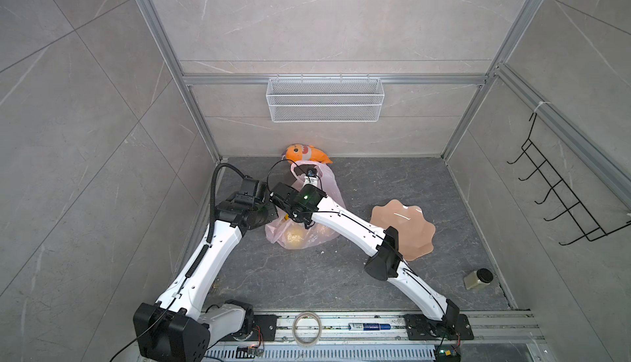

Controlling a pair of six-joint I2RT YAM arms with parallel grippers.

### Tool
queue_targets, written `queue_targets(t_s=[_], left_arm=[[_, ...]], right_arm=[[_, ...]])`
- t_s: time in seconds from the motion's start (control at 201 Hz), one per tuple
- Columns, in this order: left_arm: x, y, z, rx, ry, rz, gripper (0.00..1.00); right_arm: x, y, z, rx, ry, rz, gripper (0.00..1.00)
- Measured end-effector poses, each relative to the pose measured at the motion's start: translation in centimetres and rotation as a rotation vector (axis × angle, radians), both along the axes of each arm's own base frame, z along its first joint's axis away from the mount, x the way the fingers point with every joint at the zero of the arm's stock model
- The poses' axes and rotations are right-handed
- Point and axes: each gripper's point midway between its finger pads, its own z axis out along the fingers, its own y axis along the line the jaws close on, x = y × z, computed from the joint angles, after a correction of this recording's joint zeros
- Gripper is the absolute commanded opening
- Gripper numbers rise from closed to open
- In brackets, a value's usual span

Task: Take fruits out of the plastic bag
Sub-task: Rotate the plastic bag at the center of the table.

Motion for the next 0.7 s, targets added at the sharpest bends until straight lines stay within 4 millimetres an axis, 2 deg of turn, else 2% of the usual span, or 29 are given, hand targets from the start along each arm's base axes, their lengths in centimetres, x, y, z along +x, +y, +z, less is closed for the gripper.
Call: queue_targets(t_s=[0.194,0.358,0.493,0.697], left_arm=[[0.2,-0.1,0.3,-0.003,-0.013,0.001,0.0],[0.2,0.1,0.5,-0.003,-0.018,0.018,0.0],[-0.1,0.2,1.0,-0.038,-0.039,0.072,0.0],[-2.3,0.5,1.7,-0.076,-0.083,0.163,0.0]], right_arm=[[-0.6,-1.4,-1.2,-0.035,0.041,0.047,0.1],[-1.2,-2.9,-1.7,-0.002,0.095,0.137,0.11],[-1.1,-3.8,0.1,0.059,0.103,0.212,0.1],[0.1,-2.8,4.1,0.133,0.083,0.351,0.1]])
